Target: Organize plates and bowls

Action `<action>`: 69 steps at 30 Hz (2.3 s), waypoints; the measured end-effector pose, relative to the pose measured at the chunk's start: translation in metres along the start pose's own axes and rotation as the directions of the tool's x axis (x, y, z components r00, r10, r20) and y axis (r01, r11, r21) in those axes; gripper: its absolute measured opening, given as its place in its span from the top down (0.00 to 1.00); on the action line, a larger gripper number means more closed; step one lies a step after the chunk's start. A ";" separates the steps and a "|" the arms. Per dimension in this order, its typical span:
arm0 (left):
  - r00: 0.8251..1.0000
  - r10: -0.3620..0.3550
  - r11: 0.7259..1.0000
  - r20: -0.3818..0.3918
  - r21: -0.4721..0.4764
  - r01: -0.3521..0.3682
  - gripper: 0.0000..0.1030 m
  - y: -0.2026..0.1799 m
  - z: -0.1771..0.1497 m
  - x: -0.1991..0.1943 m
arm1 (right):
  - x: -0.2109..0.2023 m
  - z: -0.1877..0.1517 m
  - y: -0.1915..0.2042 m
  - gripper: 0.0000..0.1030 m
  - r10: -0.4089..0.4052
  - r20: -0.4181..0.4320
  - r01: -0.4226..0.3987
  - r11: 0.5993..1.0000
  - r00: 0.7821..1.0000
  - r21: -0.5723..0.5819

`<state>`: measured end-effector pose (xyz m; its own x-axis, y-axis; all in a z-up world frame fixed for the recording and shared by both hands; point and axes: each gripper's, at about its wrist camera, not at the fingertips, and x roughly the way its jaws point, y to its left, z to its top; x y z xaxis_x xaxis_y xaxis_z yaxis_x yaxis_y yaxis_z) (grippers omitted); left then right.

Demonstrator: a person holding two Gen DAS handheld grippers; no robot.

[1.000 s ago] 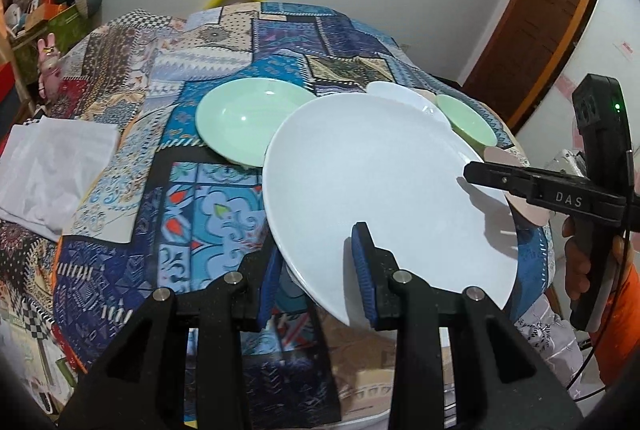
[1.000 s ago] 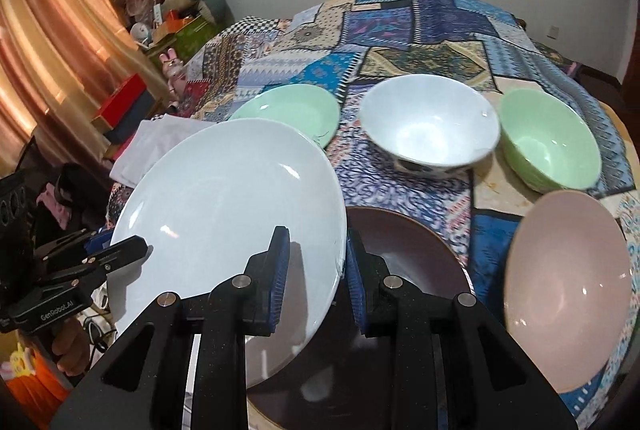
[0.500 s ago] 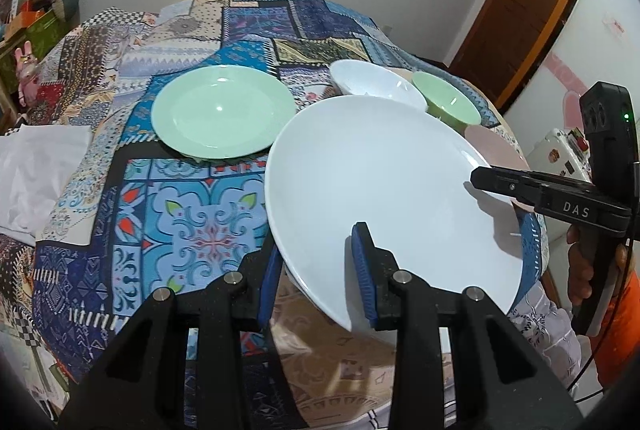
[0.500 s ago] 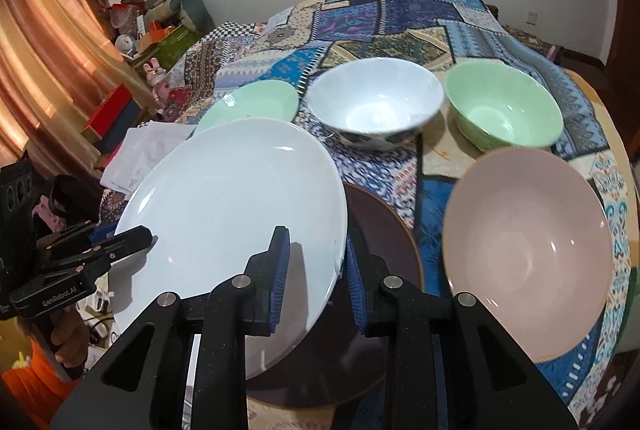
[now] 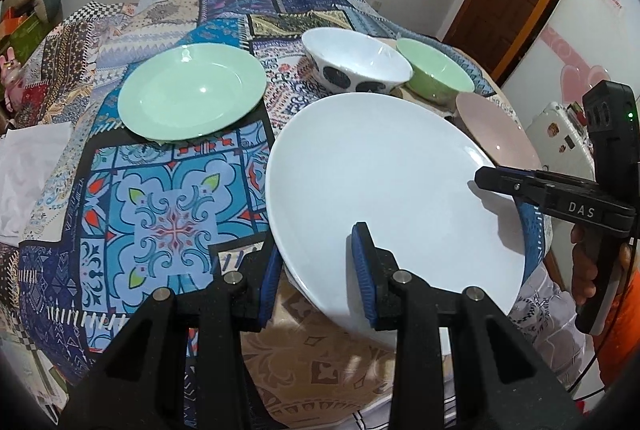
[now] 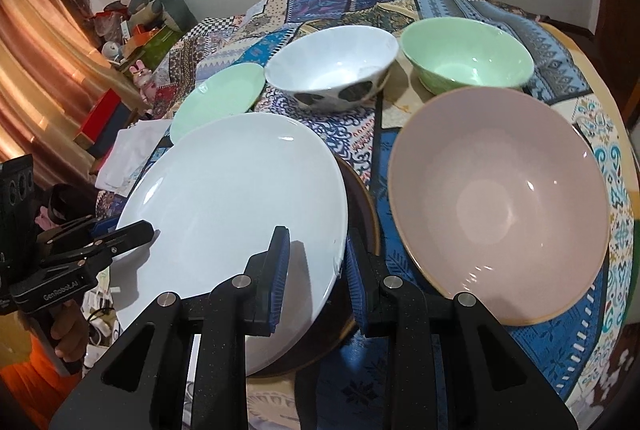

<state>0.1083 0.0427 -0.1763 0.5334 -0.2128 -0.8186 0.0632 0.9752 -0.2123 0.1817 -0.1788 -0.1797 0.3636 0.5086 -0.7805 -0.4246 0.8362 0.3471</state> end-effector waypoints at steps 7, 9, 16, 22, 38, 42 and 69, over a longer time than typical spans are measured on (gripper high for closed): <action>0.999 0.011 1.000 -0.039 0.012 -0.010 0.68 -0.004 -0.004 0.012 | 0.004 -0.005 -0.007 0.75 0.005 -0.009 -0.005 1.000 1.000 0.022; 0.999 0.012 1.000 -0.048 0.010 -0.012 0.68 -0.003 -0.005 0.015 | 0.006 -0.006 -0.008 0.75 0.007 -0.013 -0.007 1.000 1.000 0.025; 0.997 0.027 1.000 -0.077 0.008 -0.027 0.68 0.000 -0.006 0.024 | 0.011 -0.009 -0.008 0.75 0.017 -0.030 -0.017 0.999 0.999 0.030; 0.994 0.002 1.000 -0.110 -0.027 -0.005 0.66 0.008 -0.005 0.034 | 0.013 -0.010 -0.009 0.75 0.020 -0.024 -0.019 0.999 1.000 0.031; 0.993 0.055 0.998 -0.101 0.015 -0.053 0.65 0.001 -0.001 0.041 | 0.008 -0.013 -0.001 0.73 -0.049 0.002 0.049 0.998 0.999 -0.026; 0.994 0.065 0.998 -0.093 0.027 -0.062 0.65 -0.002 0.000 0.040 | 0.004 -0.013 -0.002 0.73 -0.071 0.025 0.072 0.996 0.997 -0.052; 0.944 0.261 0.965 0.204 -0.054 -0.255 0.41 0.070 0.041 -0.056 | -0.003 0.062 0.077 0.67 0.015 0.119 0.014 0.970 0.993 -0.243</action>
<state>0.1175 0.1257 -0.1235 0.6922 0.0659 -0.7187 -0.1202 0.9924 -0.0248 0.1993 -0.1034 -0.1183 0.4530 0.5417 -0.7080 -0.6078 0.7687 0.1992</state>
